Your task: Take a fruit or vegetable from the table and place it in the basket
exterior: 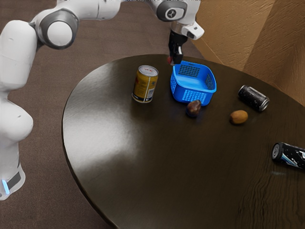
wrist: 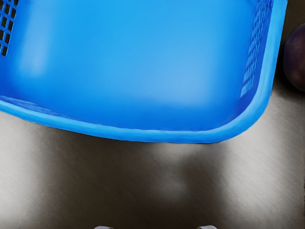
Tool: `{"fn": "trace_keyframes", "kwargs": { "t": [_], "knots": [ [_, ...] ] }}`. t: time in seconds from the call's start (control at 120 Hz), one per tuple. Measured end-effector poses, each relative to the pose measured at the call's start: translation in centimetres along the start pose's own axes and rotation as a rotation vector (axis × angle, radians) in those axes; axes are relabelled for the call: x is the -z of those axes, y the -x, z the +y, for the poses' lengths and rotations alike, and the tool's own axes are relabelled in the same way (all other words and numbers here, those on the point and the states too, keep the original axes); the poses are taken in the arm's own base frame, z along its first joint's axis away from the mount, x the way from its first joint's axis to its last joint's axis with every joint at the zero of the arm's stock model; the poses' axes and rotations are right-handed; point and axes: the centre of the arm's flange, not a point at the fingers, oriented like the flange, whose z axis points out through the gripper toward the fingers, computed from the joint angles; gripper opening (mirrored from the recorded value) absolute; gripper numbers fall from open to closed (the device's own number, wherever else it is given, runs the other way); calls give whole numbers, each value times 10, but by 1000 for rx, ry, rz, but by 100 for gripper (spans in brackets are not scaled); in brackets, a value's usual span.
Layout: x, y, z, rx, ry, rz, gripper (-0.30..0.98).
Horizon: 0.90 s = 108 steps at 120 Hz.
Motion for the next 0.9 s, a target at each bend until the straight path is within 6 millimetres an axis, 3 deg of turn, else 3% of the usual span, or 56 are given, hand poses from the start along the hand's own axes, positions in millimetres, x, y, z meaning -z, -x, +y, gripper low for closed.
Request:
{"fn": "trace_keyframes", "kwargs": {
  "t": [0.158, 0.283, 0.483, 0.575, 0.717, 0.9],
  "knots": [
    [-13, -9, -17, 7, 7, 15, 19],
    [-17, -23, -13, -23, 6, 49, 19],
    [-41, -37, -12, -49, 1, 67, 19],
    [-38, -43, -7, -63, -15, 100, 19],
    [-53, -51, -18, -47, -4, 118, 19],
    [-67, -68, -16, -43, 14, 146, 17]
  ]
}}
